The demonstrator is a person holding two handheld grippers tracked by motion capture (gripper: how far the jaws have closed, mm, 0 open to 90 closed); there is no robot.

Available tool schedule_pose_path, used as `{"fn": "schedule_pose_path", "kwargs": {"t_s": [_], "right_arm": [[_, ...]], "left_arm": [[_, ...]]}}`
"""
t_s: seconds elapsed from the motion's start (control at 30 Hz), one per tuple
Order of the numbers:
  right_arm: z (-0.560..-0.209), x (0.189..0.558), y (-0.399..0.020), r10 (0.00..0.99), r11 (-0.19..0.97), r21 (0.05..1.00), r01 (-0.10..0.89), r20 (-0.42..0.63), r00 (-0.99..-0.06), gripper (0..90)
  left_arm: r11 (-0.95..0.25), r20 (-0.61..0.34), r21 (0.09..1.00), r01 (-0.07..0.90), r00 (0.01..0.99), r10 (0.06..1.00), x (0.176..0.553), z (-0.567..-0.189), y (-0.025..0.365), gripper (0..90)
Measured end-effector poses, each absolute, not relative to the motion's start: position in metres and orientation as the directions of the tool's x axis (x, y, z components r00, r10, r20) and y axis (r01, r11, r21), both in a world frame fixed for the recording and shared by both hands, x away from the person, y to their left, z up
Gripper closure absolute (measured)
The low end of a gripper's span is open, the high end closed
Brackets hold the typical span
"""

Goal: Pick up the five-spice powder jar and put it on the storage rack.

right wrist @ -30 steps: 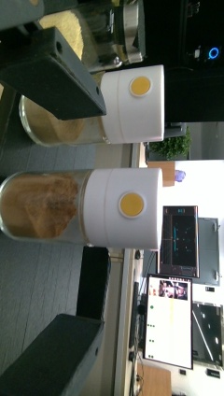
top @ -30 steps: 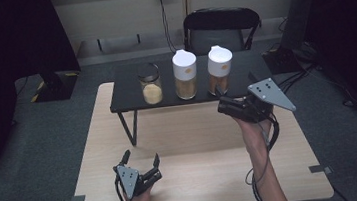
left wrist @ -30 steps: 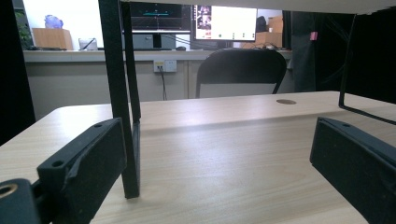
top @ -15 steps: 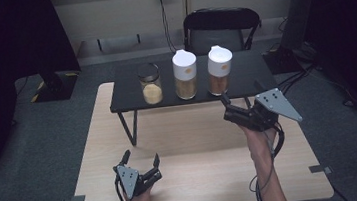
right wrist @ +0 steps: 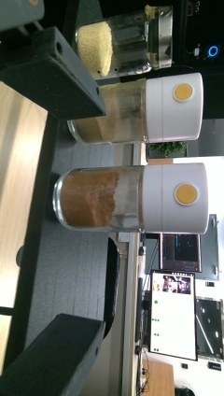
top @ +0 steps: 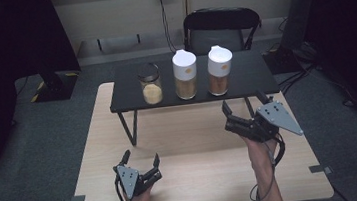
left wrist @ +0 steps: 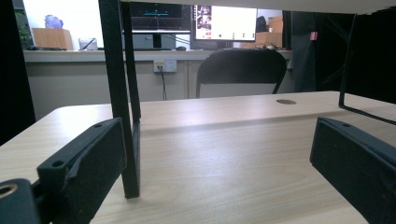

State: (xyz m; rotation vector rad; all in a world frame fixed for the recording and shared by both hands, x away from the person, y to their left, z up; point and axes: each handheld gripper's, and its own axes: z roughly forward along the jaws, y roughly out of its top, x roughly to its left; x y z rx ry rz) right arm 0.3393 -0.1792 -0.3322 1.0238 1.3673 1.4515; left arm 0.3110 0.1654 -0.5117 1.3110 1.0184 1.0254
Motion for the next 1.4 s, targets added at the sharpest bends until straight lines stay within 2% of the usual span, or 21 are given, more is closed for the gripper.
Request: {"fn": "schedule_pose_path", "kwargs": {"t_s": [0.5,1.13,1.4], "right_arm": [[-0.350,0.322,-0.187,0.966,-0.020,0.999,-0.049,0.007,-0.257,0.0],[-0.392,0.315,-0.183,0.968,-0.068,0.997,-0.021,0.061,-0.244,0.0],[-0.405,0.311,-0.180,0.969,-0.054,0.998,-0.018,0.048,-0.243,0.0]], "left_arm": [[0.002,0.000,1.000,-0.007,0.248,0.969,0.311,-0.512,0.165,3.2],[0.002,0.000,1.000,-0.007,0.248,0.969,0.311,-0.512,0.165,3.2],[0.002,0.000,1.000,-0.007,0.247,0.969,0.311,-0.512,0.165,3.2]]}}
